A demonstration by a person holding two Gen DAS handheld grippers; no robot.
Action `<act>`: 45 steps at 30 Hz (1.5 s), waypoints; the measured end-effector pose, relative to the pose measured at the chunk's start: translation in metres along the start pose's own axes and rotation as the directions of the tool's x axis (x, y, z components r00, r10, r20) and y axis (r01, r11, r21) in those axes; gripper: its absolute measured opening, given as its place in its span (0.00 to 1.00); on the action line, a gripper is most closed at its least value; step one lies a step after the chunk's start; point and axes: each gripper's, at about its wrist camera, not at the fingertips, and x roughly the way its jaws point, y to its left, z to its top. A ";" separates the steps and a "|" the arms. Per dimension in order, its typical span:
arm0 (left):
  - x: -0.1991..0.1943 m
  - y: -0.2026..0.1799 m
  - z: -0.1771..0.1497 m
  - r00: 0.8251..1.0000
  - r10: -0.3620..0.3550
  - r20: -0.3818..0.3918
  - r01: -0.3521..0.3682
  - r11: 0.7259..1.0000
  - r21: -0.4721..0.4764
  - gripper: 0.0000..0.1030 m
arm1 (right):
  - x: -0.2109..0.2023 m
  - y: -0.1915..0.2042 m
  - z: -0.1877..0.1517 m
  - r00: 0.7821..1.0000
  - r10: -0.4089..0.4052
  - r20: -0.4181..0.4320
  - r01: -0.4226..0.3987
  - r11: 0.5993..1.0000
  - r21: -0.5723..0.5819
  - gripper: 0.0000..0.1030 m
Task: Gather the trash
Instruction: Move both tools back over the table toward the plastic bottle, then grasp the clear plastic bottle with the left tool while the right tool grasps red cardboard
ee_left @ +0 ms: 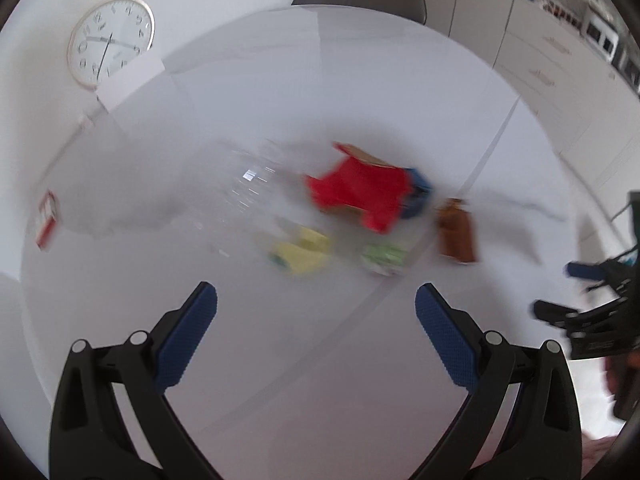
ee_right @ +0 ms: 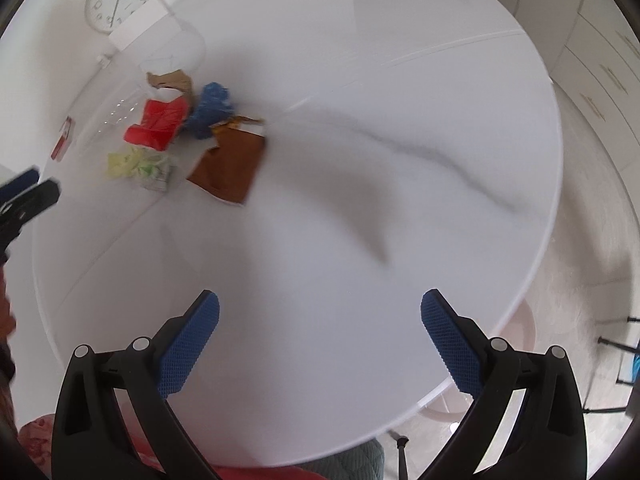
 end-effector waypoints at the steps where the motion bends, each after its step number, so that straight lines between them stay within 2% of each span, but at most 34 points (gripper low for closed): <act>1: 0.005 0.008 0.004 1.000 0.015 -0.004 -0.015 1.000 0.016 0.92 | 0.001 0.004 0.003 1.000 -0.001 -0.001 0.001 1.000 -0.002 0.97; 4: 0.025 0.032 0.021 0.999 0.037 -0.014 -0.035 0.997 0.072 0.92 | 0.004 0.016 0.016 1.000 -0.005 -0.001 0.005 1.000 0.003 0.97; 7: 0.046 0.047 0.040 0.999 0.020 -0.032 -0.015 0.991 0.135 0.92 | 0.007 0.025 0.026 1.000 -0.008 -0.001 0.008 1.000 0.020 0.97; 15: 0.097 0.052 0.066 0.996 -0.026 -0.091 0.051 0.958 0.282 0.92 | 0.005 0.046 0.044 1.000 -0.022 -0.006 0.023 0.998 0.057 0.97; 19: 0.108 0.055 0.069 0.994 -0.071 -0.079 0.090 0.956 0.278 0.91 | 0.004 0.060 0.055 1.000 -0.030 0.000 0.030 0.999 0.044 0.97; 21: 0.110 0.058 0.069 0.991 -0.106 -0.077 0.123 0.957 0.264 0.79 | 0.004 0.071 0.065 0.999 -0.027 0.017 0.026 0.999 0.032 0.97; 22: 0.112 0.059 0.070 0.990 -0.116 -0.080 0.133 0.957 0.256 0.76 | 0.003 0.078 0.070 0.999 -0.024 0.032 0.023 0.999 0.027 0.97; 23: 0.114 0.061 0.070 0.989 -0.125 -0.081 0.142 0.958 0.247 0.67 | 0.001 0.082 0.074 0.998 -0.014 0.053 0.013 1.000 0.018 0.97; 24: 0.116 0.064 0.070 0.986 -0.141 -0.085 0.158 0.959 0.234 0.64 | 0.000 0.086 0.079 0.998 -0.003 0.063 0.003 1.000 0.008 0.97; 26: 0.117 0.070 0.069 0.985 -0.160 -0.071 0.171 0.964 0.203 0.64 | 0.000 0.100 0.090 0.997 0.023 0.079 -0.020 0.999 -0.039 0.97; 29: 0.116 0.077 0.068 0.984 -0.167 -0.062 0.175 0.968 0.178 0.64 | 0.000 0.118 0.102 0.995 0.029 0.094 -0.014 0.988 -0.153 0.97; 31: 0.114 0.083 0.067 0.986 -0.161 -0.052 0.167 0.975 0.149 0.64 | 0.007 0.137 0.114 0.995 0.023 0.095 0.004 0.964 -0.267 0.97; 35: 0.102 0.097 0.060 0.989 -0.145 -0.033 0.147 0.988 0.049 0.63 | 0.023 0.157 0.124 0.996 0.008 0.084 0.029 0.905 -0.424 0.97; 38: 0.087 0.111 0.055 0.995 -0.097 0.001 0.097 0.994 -0.050 0.63 | 0.037 0.171 0.132 0.995 -0.032 0.093 0.076 0.851 -0.519 0.97; 42: 0.068 0.128 0.042 0.998 -0.060 0.028 0.064 0.984 -0.165 0.63 | 0.058 0.182 0.140 0.988 -0.112 0.108 0.155 0.769 -0.620 0.97; 45: 0.060 0.137 0.026 0.998 -0.054 0.029 0.060 0.965 -0.255 0.63 | 0.071 0.189 0.148 0.987 -0.132 0.094 0.161 0.732 -0.662 0.97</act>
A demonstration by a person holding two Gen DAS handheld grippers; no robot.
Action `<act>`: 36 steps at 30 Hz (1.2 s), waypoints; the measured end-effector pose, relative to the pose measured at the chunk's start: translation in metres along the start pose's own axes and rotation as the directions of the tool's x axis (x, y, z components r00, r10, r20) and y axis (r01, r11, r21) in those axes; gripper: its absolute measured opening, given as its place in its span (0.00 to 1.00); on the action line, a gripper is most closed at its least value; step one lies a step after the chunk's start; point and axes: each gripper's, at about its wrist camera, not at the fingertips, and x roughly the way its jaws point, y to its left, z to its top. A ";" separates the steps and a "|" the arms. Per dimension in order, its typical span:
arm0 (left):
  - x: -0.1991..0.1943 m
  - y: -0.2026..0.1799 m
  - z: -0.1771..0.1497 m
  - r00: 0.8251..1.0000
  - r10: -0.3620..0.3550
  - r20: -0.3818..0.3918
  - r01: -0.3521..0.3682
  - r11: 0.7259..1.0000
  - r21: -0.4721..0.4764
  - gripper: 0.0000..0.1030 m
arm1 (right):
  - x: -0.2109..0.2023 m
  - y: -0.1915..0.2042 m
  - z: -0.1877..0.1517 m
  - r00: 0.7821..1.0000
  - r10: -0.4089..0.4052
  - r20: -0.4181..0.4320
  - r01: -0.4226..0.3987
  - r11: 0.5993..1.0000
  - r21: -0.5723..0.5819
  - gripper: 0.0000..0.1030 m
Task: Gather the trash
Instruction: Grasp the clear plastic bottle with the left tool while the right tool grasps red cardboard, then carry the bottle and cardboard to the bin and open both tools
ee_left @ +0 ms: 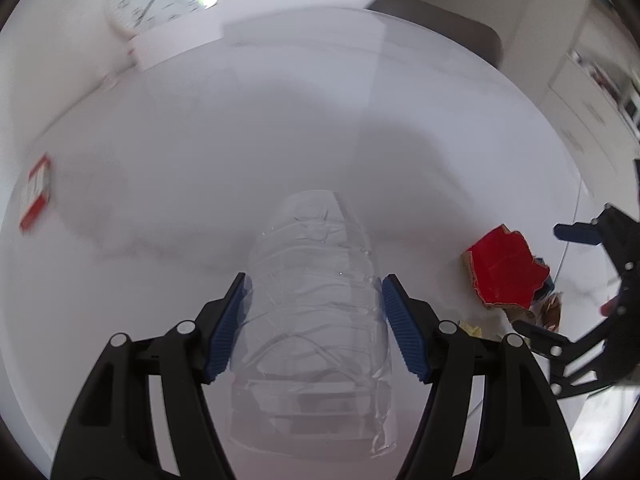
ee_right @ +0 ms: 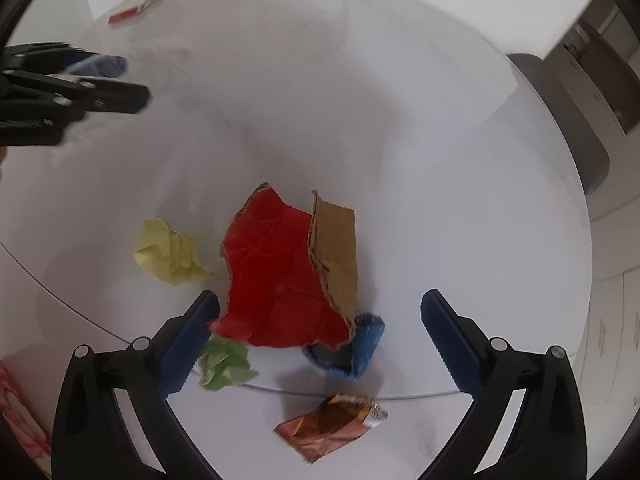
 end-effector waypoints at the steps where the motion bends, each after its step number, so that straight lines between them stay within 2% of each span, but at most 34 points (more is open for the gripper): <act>1: 0.003 -0.002 -0.001 1.000 0.005 -0.001 -0.005 1.000 -0.013 0.63 | 0.003 0.000 0.002 1.000 0.006 -0.006 -0.006 1.000 -0.005 0.97; 7: 0.006 0.010 -0.015 1.000 0.012 -0.014 -0.013 0.998 -0.066 0.63 | 0.022 0.006 0.020 0.999 0.036 -0.036 -0.037 0.999 -0.027 0.95; 11: 0.006 0.018 -0.021 1.000 0.028 -0.009 -0.029 0.997 -0.065 0.63 | 0.033 0.011 0.029 0.995 0.057 -0.078 -0.061 0.997 -0.054 0.67; 14: 0.002 0.019 -0.020 1.000 0.030 -0.005 -0.030 0.997 -0.067 0.63 | 0.034 0.007 0.030 0.995 0.071 -0.073 -0.074 0.996 -0.045 0.60; 17: -0.005 0.013 -0.020 1.000 0.026 0.007 -0.026 0.998 -0.060 0.63 | 0.026 -0.003 0.034 0.993 0.107 -0.045 -0.106 0.994 0.005 0.48; 22: -0.024 -0.004 -0.022 0.999 0.011 0.038 -0.010 0.999 -0.031 0.63 | 0.010 -0.022 0.035 0.983 0.180 0.029 -0.182 0.976 0.120 0.48; 27: -0.054 -0.040 -0.022 0.998 -0.016 0.068 0.015 1.000 0.027 0.63 | -0.033 -0.050 0.003 0.953 0.248 0.176 -0.288 0.923 0.257 0.48; 29: -0.066 -0.059 -0.025 0.997 -0.036 0.073 0.031 0.998 0.057 0.63 | -0.064 -0.057 -0.027 0.931 0.262 0.253 -0.337 0.884 0.323 0.48; 32: -0.084 -0.095 -0.033 0.995 -0.073 0.070 0.065 0.992 0.111 0.63 | -0.100 -0.074 -0.073 0.910 0.258 0.325 -0.380 0.833 0.402 0.48; 34: -0.095 -0.124 -0.042 0.991 -0.120 0.056 0.110 0.983 0.150 0.63 | -0.120 -0.080 -0.110 0.912 0.229 0.341 -0.372 0.812 0.450 0.48; 36: -0.102 -0.157 -0.052 0.983 -0.181 0.027 0.173 0.967 0.187 0.63 | -0.129 -0.087 -0.151 0.924 0.189 0.331 -0.342 0.795 0.501 0.48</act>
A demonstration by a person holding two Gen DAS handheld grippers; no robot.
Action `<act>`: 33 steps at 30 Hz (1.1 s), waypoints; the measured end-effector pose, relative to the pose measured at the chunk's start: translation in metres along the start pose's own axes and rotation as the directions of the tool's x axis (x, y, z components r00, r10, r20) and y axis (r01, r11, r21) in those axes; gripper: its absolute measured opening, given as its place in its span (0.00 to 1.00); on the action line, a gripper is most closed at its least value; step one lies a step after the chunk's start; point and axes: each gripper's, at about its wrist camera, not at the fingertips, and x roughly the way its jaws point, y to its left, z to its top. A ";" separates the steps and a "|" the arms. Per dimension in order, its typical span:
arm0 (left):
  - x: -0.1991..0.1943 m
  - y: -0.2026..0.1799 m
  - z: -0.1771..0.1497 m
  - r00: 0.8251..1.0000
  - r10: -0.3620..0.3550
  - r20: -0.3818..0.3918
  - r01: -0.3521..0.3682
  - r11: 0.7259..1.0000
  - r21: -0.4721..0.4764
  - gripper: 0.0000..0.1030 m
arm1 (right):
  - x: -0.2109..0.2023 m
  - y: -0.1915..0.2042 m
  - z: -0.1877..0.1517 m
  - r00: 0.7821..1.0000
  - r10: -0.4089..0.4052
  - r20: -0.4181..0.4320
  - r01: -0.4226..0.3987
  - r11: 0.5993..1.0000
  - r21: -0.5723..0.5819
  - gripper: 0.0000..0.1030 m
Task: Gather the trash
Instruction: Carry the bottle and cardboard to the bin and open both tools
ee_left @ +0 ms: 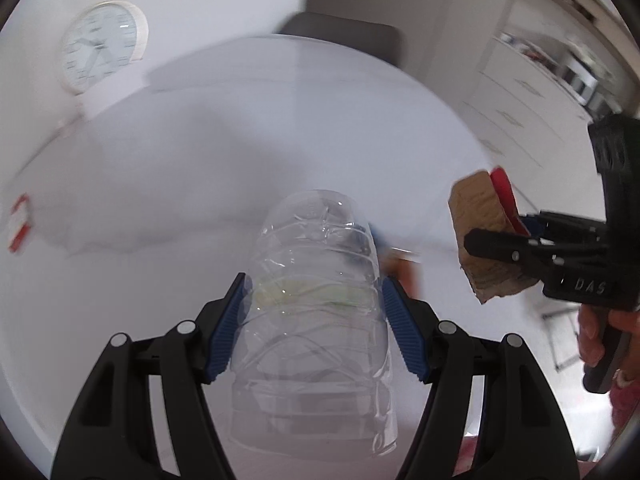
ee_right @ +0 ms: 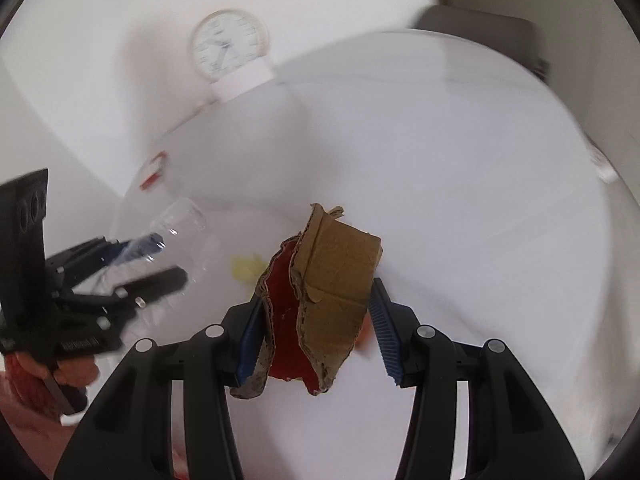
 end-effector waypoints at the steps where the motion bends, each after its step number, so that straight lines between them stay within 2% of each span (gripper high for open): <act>1: 0.000 -0.013 -0.001 1.000 -0.020 -0.007 0.021 1.000 0.012 0.63 | -0.018 -0.017 -0.020 0.999 -0.038 0.006 0.037 0.999 0.031 0.48; 5: 0.008 -0.079 -0.008 0.992 -0.113 -0.055 0.118 0.989 0.084 0.63 | -0.060 -0.074 -0.087 0.986 -0.168 0.004 0.165 0.971 0.175 0.48; 6: 0.010 -0.096 -0.009 0.988 -0.135 -0.068 0.142 0.984 0.105 0.63 | -0.058 -0.086 -0.094 0.982 -0.189 0.000 0.185 0.961 0.204 0.48; 8: 0.014 -0.120 -0.012 0.983 -0.163 -0.088 0.174 0.975 0.140 0.63 | -0.066 -0.106 -0.131 0.967 -0.252 -0.027 0.250 0.931 0.267 0.48; 13: 0.028 -0.187 -0.017 0.971 -0.184 -0.150 0.216 0.948 0.233 0.63 | -0.057 -0.148 -0.188 0.953 -0.282 -0.110 0.303 0.887 0.347 0.49; 17: 0.036 -0.225 -0.026 0.966 -0.177 -0.187 0.226 0.931 0.288 0.63 | -0.048 -0.180 -0.229 0.951 -0.260 -0.167 0.305 0.877 0.370 0.49; 20: 0.042 -0.249 -0.029 0.965 -0.162 -0.208 0.224 0.920 0.321 0.63 | -0.034 -0.196 -0.242 0.948 -0.252 -0.194 0.309 0.875 0.373 0.51; 22: 0.047 -0.259 -0.029 0.961 -0.159 -0.227 0.230 0.915 0.332 0.63 | -0.027 -0.204 -0.248 0.944 -0.246 -0.220 0.315 0.868 0.383 0.66; 23: 0.049 -0.268 -0.032 0.960 -0.153 -0.234 0.228 0.912 0.342 0.63 | -0.026 -0.209 -0.252 0.940 -0.248 -0.235 0.325 0.861 0.391 0.78; 24: 0.051 -0.274 -0.033 0.961 -0.145 -0.236 0.224 0.908 0.354 0.63 | -0.029 -0.214 -0.258 0.936 -0.255 -0.243 0.336 0.855 0.396 0.84; 29: 0.055 -0.298 -0.043 0.959 -0.131 -0.250 0.225 0.889 0.398 0.63 | -0.048 -0.230 -0.267 0.938 -0.266 -0.222 0.341 0.821 0.458 0.97; 33: 0.063 -0.316 -0.048 0.953 -0.133 -0.273 0.241 0.879 0.411 0.63 | -0.071 -0.240 -0.277 0.932 -0.293 -0.211 0.361 0.786 0.501 0.97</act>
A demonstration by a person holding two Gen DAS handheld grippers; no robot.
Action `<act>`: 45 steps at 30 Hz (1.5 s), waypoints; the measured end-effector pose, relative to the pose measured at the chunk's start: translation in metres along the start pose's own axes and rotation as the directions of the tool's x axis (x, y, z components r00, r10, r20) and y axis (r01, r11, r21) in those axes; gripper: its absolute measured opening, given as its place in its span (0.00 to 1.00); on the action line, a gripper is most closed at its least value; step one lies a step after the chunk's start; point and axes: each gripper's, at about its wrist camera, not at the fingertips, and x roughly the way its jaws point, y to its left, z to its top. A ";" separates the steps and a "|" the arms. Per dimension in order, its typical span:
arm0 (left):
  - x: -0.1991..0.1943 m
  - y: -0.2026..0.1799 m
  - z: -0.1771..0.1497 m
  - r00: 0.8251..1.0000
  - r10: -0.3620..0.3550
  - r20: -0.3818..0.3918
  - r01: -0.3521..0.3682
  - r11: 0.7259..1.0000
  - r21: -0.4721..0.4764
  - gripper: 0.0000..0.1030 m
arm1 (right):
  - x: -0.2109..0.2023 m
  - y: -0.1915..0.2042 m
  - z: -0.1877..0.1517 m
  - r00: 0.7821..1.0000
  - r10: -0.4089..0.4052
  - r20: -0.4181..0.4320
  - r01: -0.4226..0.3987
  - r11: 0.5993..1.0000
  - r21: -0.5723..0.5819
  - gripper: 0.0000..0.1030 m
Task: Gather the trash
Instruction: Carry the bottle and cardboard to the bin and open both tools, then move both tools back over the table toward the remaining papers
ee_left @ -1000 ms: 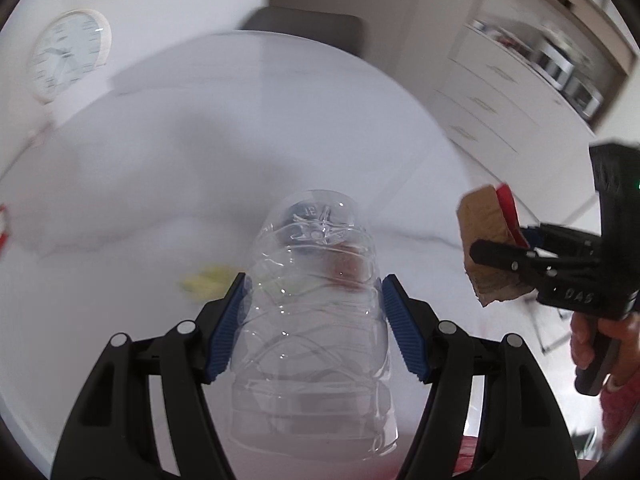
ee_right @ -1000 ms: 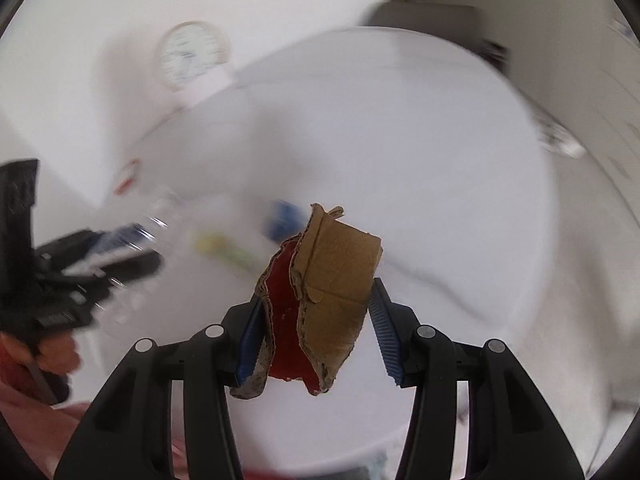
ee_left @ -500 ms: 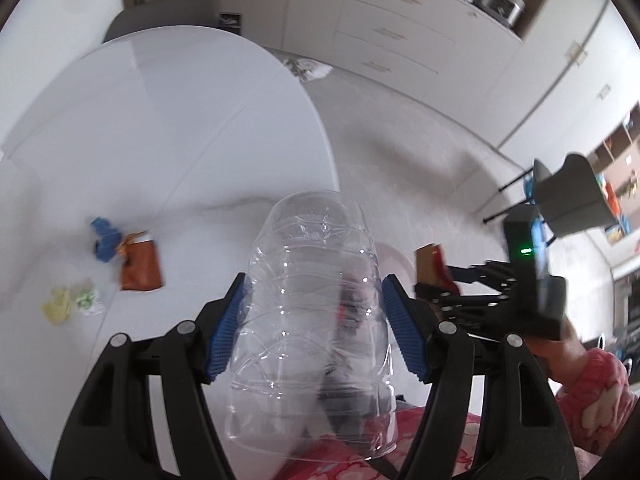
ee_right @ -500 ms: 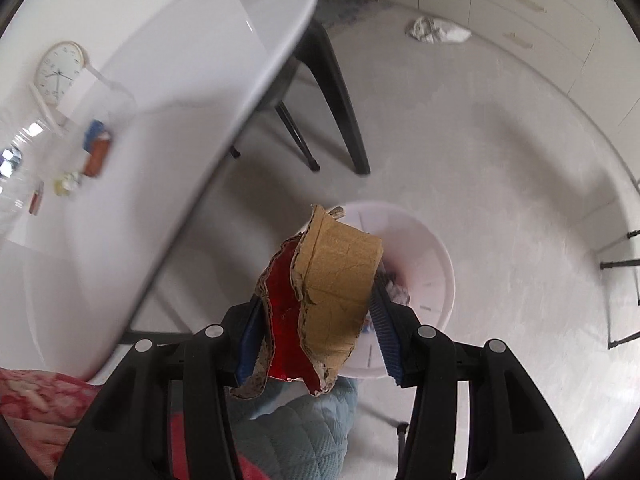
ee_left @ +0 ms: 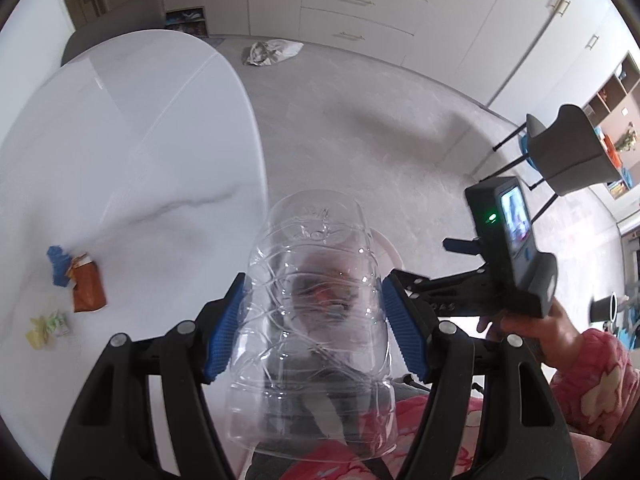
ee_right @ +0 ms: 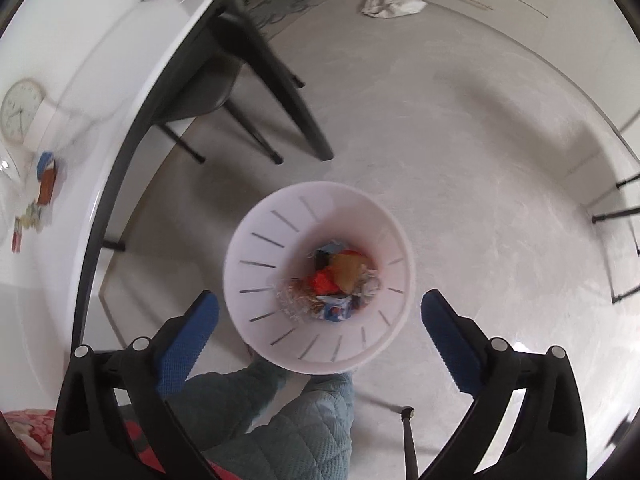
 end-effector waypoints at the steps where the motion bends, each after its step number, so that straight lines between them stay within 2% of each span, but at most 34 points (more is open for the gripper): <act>1: 0.002 -0.003 0.001 1.000 -0.005 -0.004 0.005 1.000 0.004 0.63 | -0.003 -0.005 -0.001 1.000 -0.007 0.005 0.007 1.000 0.006 0.97; 7: 0.022 -0.023 0.006 0.997 -0.055 -0.055 0.057 0.997 0.044 0.64 | -0.018 -0.037 -0.009 0.998 -0.048 0.029 0.047 0.998 0.048 0.97; 8: 0.025 -0.027 0.007 0.995 -0.067 -0.070 0.071 0.996 0.047 0.68 | -0.019 -0.041 -0.011 0.998 -0.051 0.030 0.049 0.997 0.058 0.97; 9: 0.029 -0.030 0.008 0.994 -0.074 -0.084 0.078 0.996 0.044 0.81 | -0.019 -0.045 -0.011 0.998 -0.053 0.030 0.050 0.997 0.065 0.97; 13: 0.029 -0.040 0.008 0.995 -0.071 -0.077 0.074 0.996 0.042 0.92 | -0.027 -0.058 -0.013 0.997 -0.060 0.040 0.056 0.994 0.095 0.97; 19: 0.023 -0.043 0.008 0.996 -0.054 -0.063 0.058 0.997 0.055 0.92 | -0.030 -0.063 -0.011 0.997 -0.060 0.051 0.054 0.993 0.103 0.97; 32: 0.000 -0.034 0.003 0.999 -0.042 -0.024 0.043 0.999 0.022 0.92 | -0.033 -0.036 -0.006 0.997 -0.057 0.058 0.055 0.997 0.048 0.97; 37: -0.011 -0.019 -0.001 0.999 -0.039 0.002 0.039 0.999 -0.020 0.92 | -0.036 -0.022 -0.002 0.996 -0.054 0.067 0.053 0.998 0.024 0.97; 45: -0.039 0.026 -0.012 0.997 -0.022 0.073 0.034 0.986 -0.166 0.92 | -0.051 0.022 0.014 0.994 -0.036 0.104 0.043 0.996 -0.072 0.97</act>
